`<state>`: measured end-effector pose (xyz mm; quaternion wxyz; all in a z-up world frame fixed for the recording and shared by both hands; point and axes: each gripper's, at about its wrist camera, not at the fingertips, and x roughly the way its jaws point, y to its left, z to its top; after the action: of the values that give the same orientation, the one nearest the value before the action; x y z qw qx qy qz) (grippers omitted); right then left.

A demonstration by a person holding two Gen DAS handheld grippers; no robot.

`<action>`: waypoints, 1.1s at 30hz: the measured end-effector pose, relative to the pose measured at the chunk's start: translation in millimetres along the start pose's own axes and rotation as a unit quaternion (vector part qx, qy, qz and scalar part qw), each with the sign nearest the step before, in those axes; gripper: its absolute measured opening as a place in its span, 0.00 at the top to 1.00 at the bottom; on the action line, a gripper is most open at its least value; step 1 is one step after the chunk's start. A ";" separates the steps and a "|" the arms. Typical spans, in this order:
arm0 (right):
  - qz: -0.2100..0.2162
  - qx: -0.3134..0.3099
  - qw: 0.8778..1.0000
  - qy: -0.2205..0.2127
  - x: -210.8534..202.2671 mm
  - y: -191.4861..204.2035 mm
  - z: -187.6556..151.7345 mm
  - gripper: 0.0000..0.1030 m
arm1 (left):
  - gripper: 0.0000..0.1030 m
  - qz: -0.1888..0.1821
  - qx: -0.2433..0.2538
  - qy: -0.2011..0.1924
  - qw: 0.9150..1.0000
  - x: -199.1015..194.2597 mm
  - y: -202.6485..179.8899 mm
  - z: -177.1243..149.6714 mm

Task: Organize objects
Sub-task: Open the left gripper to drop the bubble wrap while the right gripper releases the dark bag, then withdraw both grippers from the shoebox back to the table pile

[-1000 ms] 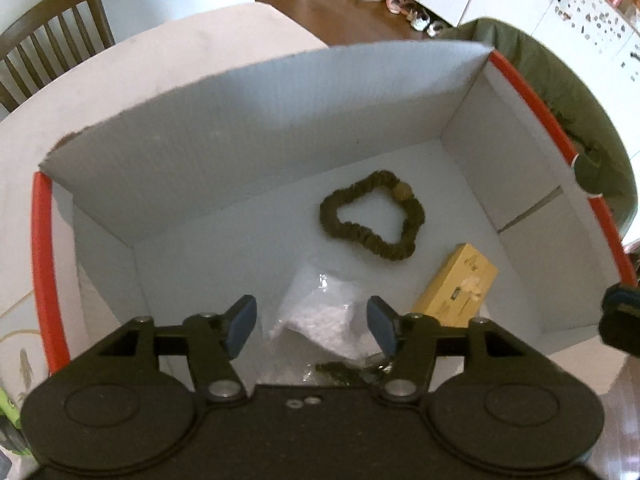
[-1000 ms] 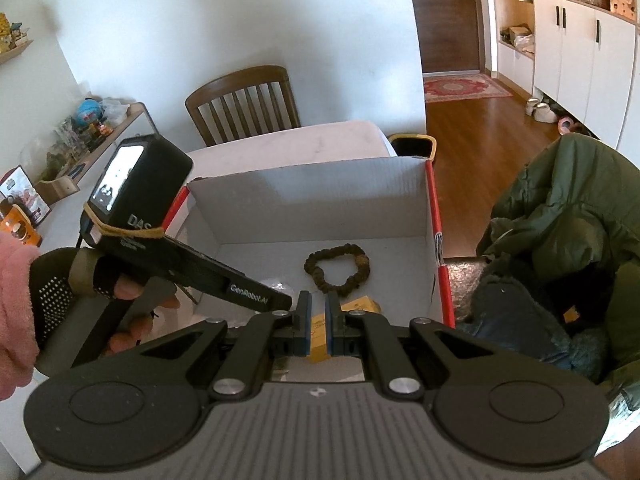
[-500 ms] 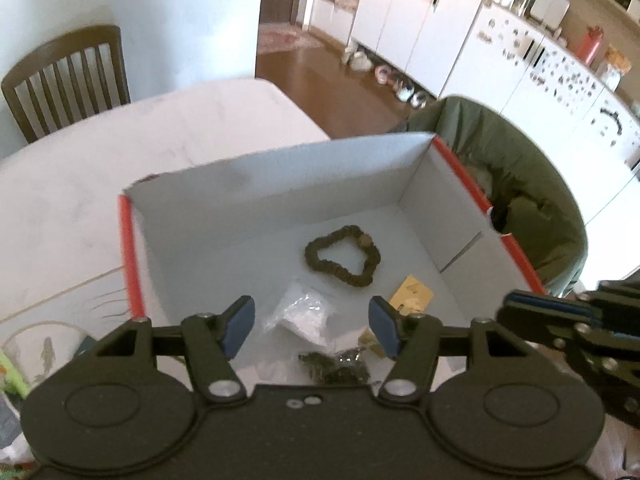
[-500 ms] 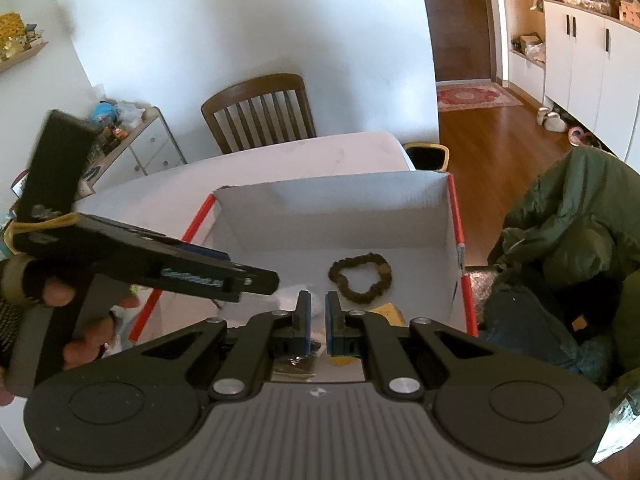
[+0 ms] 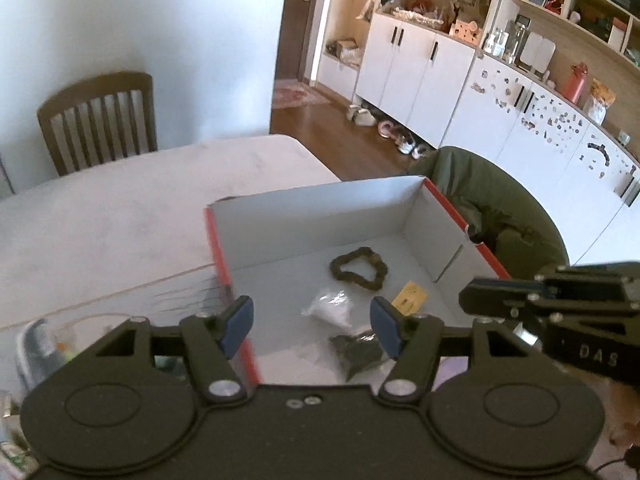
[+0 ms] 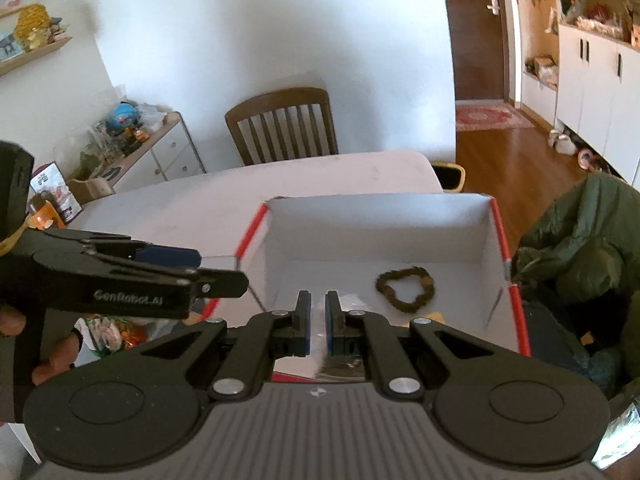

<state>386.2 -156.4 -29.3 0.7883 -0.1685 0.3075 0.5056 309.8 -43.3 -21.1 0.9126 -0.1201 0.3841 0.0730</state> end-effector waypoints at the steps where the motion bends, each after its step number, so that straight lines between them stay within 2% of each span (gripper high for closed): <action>1: 0.002 0.000 1.000 -0.003 -1.1 6.1 -0.7 0.94 | 0.38 0.001 0.002 -0.003 1.000 -8.8 4.8 -3.7; 4: 0.009 -0.002 1.000 -0.006 -2.2 24.3 -2.4 0.94 | 0.31 0.006 -0.001 -0.016 1.000 -28.9 17.4 -15.0; 10: 0.023 -0.005 1.000 -0.004 2.4 59.9 -4.0 0.94 | 0.29 0.012 -0.020 -0.027 0.999 -55.0 48.2 -35.7; 23: 0.039 -0.027 0.999 0.002 14.2 133.5 -13.7 0.93 | 0.22 0.055 -0.063 -0.044 0.996 -101.3 118.6 -82.2; 28: 0.030 -0.039 0.999 0.010 20.1 153.0 -17.8 0.93 | 0.16 0.065 -0.067 -0.043 0.995 -113.2 142.5 -98.7; 33: 0.030 -0.044 0.999 0.012 26.6 168.4 -18.2 0.91 | 0.04 0.078 -0.072 -0.051 0.993 -123.7 163.5 -115.1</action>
<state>236.7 -75.8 -52.9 0.7609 -0.1999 0.2994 0.5399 108.4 77.0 -36.7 0.9112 -0.1516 0.3393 0.1776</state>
